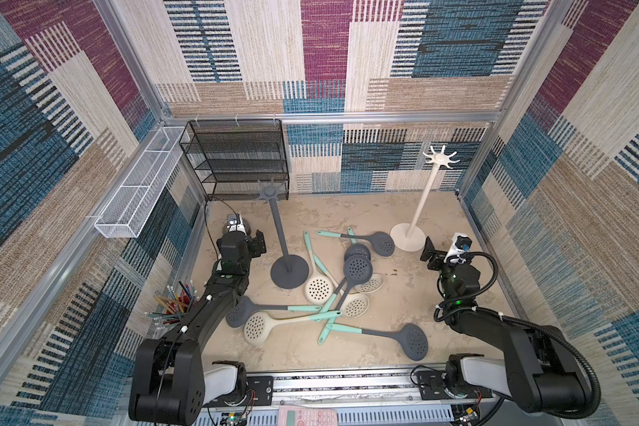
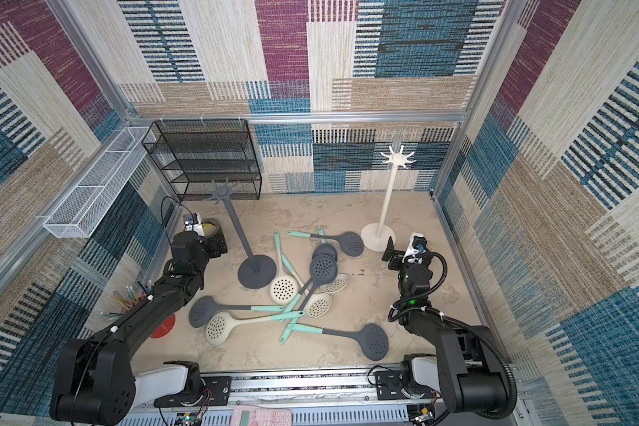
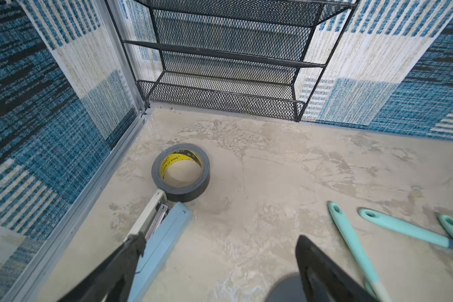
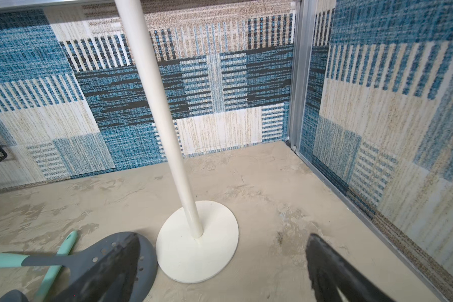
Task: Hang the skimmer on the kitchen utensil rack
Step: Move the rack to the center of the board.
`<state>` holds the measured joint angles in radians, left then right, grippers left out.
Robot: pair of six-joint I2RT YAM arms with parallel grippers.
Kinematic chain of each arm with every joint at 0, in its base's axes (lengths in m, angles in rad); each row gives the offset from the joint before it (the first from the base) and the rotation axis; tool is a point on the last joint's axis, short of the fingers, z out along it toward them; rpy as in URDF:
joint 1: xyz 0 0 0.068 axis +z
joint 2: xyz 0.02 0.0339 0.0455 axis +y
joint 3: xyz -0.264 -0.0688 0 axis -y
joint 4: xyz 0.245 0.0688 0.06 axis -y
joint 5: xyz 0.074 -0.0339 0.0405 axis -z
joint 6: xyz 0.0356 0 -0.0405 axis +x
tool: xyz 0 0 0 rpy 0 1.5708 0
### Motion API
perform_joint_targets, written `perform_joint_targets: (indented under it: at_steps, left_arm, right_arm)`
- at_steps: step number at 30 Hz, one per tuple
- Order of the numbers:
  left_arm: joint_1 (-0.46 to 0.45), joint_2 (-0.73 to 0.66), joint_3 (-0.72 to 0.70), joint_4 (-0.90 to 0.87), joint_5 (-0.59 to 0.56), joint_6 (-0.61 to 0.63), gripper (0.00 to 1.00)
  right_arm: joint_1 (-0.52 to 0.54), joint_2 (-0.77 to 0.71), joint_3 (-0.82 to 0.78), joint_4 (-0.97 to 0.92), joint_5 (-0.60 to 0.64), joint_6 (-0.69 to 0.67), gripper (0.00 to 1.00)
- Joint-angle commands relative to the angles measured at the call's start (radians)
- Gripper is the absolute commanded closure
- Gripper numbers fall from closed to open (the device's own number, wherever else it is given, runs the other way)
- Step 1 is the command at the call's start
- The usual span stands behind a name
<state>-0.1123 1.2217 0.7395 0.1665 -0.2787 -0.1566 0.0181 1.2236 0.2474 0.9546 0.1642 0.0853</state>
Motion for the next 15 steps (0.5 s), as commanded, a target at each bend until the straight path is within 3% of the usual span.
perform_joint_targets:
  at_steps: [1, 8, 12, 15]
  left_arm:
    - [0.000, -0.054, 0.030, -0.229, -0.009, -0.120, 0.07]
    - [0.000, -0.164, 0.044, -0.349, 0.202, -0.132, 0.12]
    - [0.000, -0.213, -0.010, -0.306, 0.364, -0.124, 0.18]
    - [0.000, -0.256, -0.063, -0.250, 0.391, -0.117, 0.20]
  right_arm:
    - [0.000, -0.021, -0.001, -0.024, -0.046, 0.029, 0.01]
    - [0.000, -0.036, -0.008, -0.005, -0.201, 0.029, 0.00]
    - [0.002, -0.043, -0.020, 0.017, -0.226, 0.020, 0.00]
    - [0.002, -0.040, -0.020, 0.024, -0.247, 0.012, 0.00]
